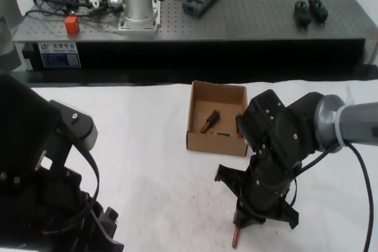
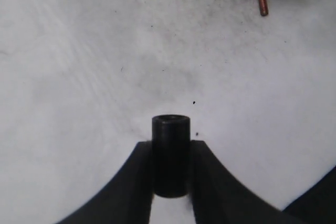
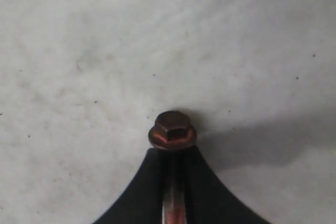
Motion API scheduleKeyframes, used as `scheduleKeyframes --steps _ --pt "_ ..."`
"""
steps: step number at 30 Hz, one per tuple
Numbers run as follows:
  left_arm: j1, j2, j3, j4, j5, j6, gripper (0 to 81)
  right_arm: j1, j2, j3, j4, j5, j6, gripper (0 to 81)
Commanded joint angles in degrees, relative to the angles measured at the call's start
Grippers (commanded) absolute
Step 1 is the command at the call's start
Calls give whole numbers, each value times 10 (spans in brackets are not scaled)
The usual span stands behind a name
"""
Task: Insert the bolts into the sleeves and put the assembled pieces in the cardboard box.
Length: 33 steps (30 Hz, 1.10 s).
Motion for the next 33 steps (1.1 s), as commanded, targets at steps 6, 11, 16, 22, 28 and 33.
scheduleKeyframes --steps 6,11,16,22,28,33 --pt "0 -5 -1 0 45 8 7 -4 -32 1 -10 -1 -61 36" --pt "0 -5 -1 -56 222 30 7 -11 -136 1 -47 -22 -132 36" --pt "0 -5 21 -180 327 6 7 -42 -265 5 -110 -150 -177 36" --pt "-16 -5 47 -390 390 -57 7 -72 -384 44 -267 -355 -143 36" --pt "-43 -4 50 -503 389 -118 7 -62 -430 110 -503 -402 15 36" --pt "-43 -4 50 -558 393 -152 7 -53 -434 117 -551 -433 39 36"
